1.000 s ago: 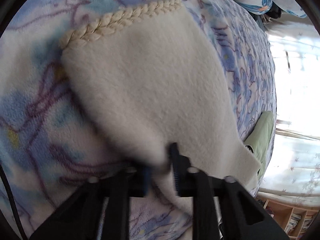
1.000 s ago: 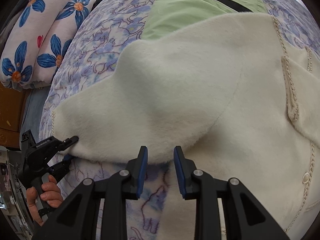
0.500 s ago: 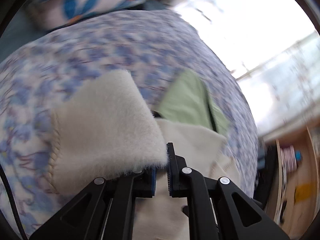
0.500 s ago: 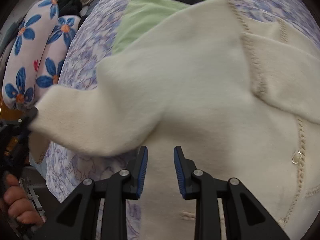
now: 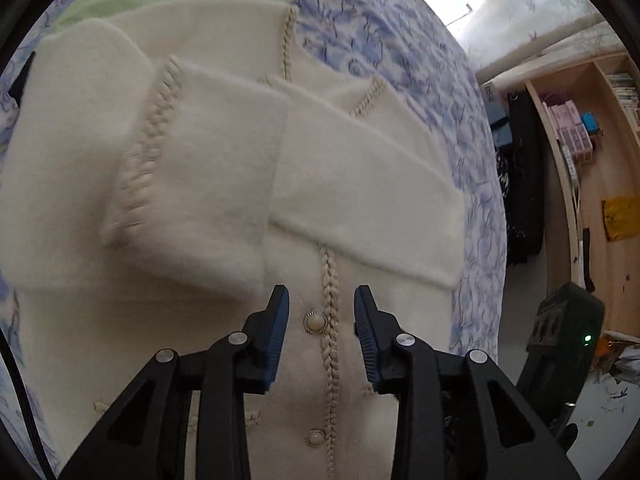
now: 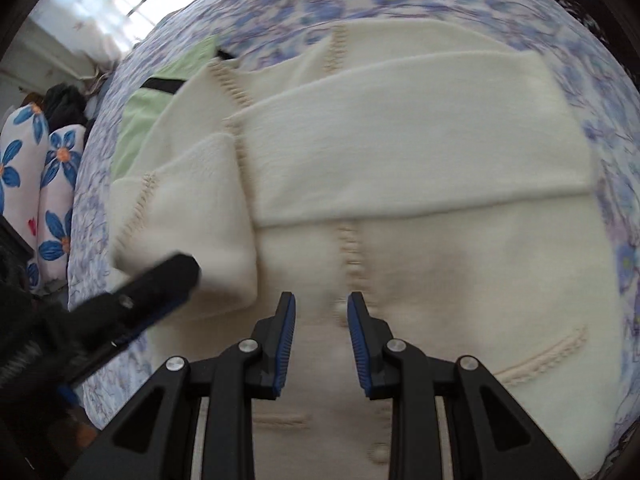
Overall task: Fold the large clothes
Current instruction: 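Fold the held sleeve across the cardigan front and open the left gripper, then grasp the braided cuff of the second sleeve with the right gripper and adjust it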
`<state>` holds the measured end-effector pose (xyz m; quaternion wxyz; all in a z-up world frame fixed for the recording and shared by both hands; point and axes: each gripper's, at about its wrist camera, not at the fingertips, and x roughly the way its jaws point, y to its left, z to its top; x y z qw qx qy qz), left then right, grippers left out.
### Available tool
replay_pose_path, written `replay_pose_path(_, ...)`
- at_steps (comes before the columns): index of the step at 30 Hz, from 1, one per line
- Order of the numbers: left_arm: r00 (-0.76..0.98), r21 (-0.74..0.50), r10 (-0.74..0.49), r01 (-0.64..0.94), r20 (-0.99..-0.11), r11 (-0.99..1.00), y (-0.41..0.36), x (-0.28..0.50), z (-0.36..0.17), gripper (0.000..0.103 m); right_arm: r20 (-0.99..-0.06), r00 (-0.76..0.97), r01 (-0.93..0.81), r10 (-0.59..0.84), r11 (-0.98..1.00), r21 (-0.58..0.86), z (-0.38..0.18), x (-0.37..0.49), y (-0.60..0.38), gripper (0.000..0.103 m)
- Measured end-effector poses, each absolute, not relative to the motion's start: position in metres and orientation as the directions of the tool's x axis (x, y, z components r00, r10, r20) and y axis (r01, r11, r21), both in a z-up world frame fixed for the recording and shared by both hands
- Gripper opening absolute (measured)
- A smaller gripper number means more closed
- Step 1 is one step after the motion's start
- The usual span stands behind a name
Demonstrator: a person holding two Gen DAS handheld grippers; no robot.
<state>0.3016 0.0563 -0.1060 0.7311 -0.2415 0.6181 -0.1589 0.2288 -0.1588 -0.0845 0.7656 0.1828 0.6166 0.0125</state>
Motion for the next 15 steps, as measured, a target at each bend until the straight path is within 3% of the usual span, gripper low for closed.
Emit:
replay_pose_path(4,0.176,-0.508,-0.490,-0.075,-0.854,0.858,0.052,0.282,-0.110,0.050,-0.943,0.224,0.231,0.246,0.927,0.297,-0.090,0.223,-0.190,0.027)
replay_pose_path(13,0.231,-0.430,-0.391,-0.156,-0.891,0.889,0.090,0.264,-0.097,0.051,-0.922,0.222,0.121,0.319,0.929,0.350,-0.087,0.227,-0.174,0.028)
replay_pose_path(15,0.245,-0.410,-0.364,-0.172,-0.898,0.896,0.101,0.258,-0.092,0.051,-0.916,0.223,0.073,0.333,0.931,0.357,-0.084,0.230,-0.161,0.034)
